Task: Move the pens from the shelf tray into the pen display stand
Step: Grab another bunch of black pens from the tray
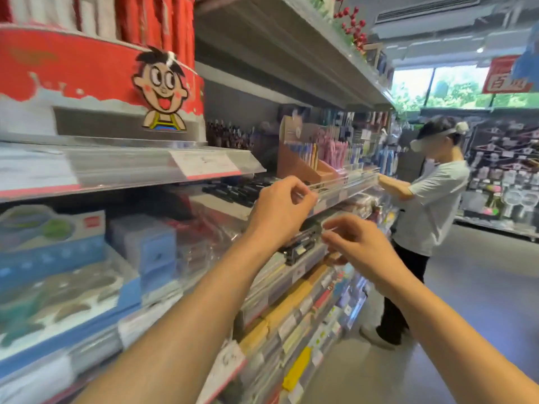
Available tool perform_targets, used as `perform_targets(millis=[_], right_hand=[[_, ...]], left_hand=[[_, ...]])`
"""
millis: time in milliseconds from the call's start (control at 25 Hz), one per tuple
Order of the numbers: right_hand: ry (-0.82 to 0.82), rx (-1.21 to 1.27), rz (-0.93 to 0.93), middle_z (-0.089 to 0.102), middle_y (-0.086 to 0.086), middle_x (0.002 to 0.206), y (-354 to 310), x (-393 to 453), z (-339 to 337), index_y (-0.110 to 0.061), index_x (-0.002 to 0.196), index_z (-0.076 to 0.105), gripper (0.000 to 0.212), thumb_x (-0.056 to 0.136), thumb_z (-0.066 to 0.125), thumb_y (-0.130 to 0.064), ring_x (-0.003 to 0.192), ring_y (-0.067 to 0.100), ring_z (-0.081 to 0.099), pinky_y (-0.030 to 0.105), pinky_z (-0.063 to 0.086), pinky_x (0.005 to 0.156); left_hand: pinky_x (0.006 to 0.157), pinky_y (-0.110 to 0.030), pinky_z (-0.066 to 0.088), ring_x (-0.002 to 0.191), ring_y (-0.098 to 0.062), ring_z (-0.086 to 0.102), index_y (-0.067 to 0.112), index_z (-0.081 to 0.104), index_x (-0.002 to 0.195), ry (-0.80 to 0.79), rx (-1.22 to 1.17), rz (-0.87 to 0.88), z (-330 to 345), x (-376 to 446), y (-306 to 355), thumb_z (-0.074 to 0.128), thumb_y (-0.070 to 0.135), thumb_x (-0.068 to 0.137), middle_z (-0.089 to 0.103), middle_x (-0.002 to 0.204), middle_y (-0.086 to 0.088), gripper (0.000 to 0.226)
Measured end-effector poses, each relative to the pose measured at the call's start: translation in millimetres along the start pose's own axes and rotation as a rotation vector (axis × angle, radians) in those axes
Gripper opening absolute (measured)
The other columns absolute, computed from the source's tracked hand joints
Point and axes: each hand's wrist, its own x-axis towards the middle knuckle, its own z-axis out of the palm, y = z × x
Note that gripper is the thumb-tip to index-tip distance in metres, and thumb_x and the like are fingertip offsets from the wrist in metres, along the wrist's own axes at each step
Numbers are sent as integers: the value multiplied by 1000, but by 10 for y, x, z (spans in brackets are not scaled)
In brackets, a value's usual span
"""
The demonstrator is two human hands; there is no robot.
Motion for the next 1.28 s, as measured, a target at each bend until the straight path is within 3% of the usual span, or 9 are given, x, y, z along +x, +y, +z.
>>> perform_targets(millis=[160,320,480,560,680,760,840,1000,1280], right_hand=[[-13,6,-127,72,4,86,98,1287,-2,-19,100,69,9,93,70,-24,76,20,70,33,58,61],[-73,-59,-298,71,-4,91,153,2406,229,-21,97,71,11,90,72,-29,84,11,65,26,49,72],[-380,-210,-434,73,6,95,194,3173,670,-14,96,74,21,88,73,-34,79,14,62,25,42,62],[-585,-251,-484,74,14,92,181,3391,900,-6,97,73,30,90,71,-35,70,19,62,25,46,52],[-827,-312,-503,68,12,89,141,3500,1117,-2,105,64,37,93,68,-37,73,24,64,27,52,53],[-906,-358,-545,58,6,82,92,3522,1169,-5,101,55,37,94,66,-40,68,21,60,29,52,53],[-909,-415,-628,54,4,81,59,3500,1214,-8,97,52,36,95,65,-42,67,20,57,32,54,56],[-898,-335,-675,54,3,80,183,3514,1313,-13,77,50,39,93,65,-45,65,16,51,29,46,55],[-966,-261,-713,56,0,85,261,3534,1274,-14,84,55,32,90,70,-41,68,14,53,29,50,63]], left_hand=[[78,-35,54,89,-14,64,24,68,96,61,124,-11,246,900,-136,65,37,94,67,90,7,14],[81,-39,53,93,-21,63,27,65,98,150,360,-83,350,1454,-370,67,42,91,66,93,6,17],[92,-42,51,107,-29,61,18,62,112,173,709,-346,276,1830,-721,72,45,86,65,118,-8,39],[98,-45,49,117,-34,57,13,56,125,183,863,-554,219,1954,-848,72,50,85,57,131,-14,57],[107,-48,43,132,-38,46,11,41,146,102,1019,-866,229,2041,-960,66,61,85,44,147,-19,82],[111,-44,40,139,-36,39,14,30,156,43,1053,-1033,306,2083,-971,58,68,87,36,156,-18,92],[107,-43,40,137,-34,43,14,34,154,-6,1085,-1140,344,2097,-955,52,68,91,40,154,-15,86],[109,-43,43,130,-30,51,25,45,149,-14,1026,-1118,427,2055,-1034,52,54,98,52,147,-8,59],[98,-44,53,114,-32,58,20,43,142,6,848,-1311,364,2140,-989,64,52,89,56,125,-10,65]])
